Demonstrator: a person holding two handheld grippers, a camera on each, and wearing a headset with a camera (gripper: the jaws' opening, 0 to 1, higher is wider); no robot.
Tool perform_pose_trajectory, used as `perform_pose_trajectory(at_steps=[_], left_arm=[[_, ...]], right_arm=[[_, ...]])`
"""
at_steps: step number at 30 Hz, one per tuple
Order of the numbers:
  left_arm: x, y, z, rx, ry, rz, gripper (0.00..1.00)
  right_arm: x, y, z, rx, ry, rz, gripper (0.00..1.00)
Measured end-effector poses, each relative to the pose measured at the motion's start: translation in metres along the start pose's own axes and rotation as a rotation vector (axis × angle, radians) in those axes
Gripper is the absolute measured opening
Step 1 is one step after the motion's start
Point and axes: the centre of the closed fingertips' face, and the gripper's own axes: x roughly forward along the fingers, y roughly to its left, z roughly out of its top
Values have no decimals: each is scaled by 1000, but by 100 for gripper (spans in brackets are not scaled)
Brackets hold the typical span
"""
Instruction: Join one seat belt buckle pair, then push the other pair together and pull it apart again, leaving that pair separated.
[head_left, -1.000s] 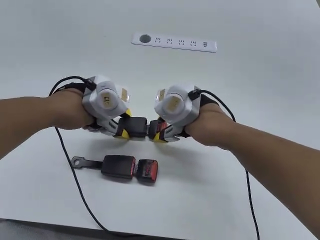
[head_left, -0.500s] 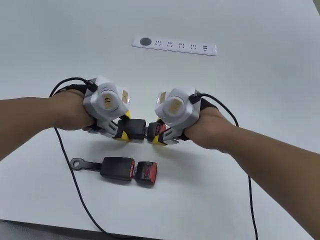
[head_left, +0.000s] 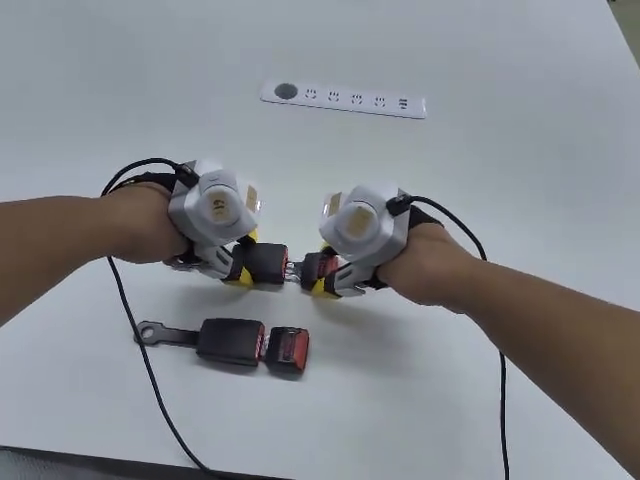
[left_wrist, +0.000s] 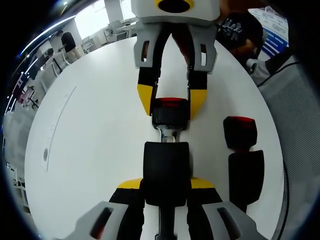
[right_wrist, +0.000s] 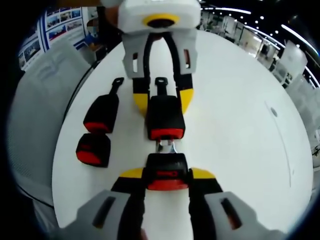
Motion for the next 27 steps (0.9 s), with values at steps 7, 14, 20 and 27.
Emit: perform_pose_trajectory(at_steps=[7, 14, 20, 27], left_arm=[[2, 2, -1, -5, 13, -11, 32], [1, 1, -1, -17, 12, -8, 32], [1, 2, -1, -19, 15, -7, 32], [0, 1, 0, -13, 5, -7, 33]], right_arm=[[-2, 0, -2, 10, -7, -16, 32], [-14, -1, -25, 23, -4, -26, 33], [-30, 3, -48, 26, 18, -41, 33], [-56, 4, -86, 68, 34, -78, 34]])
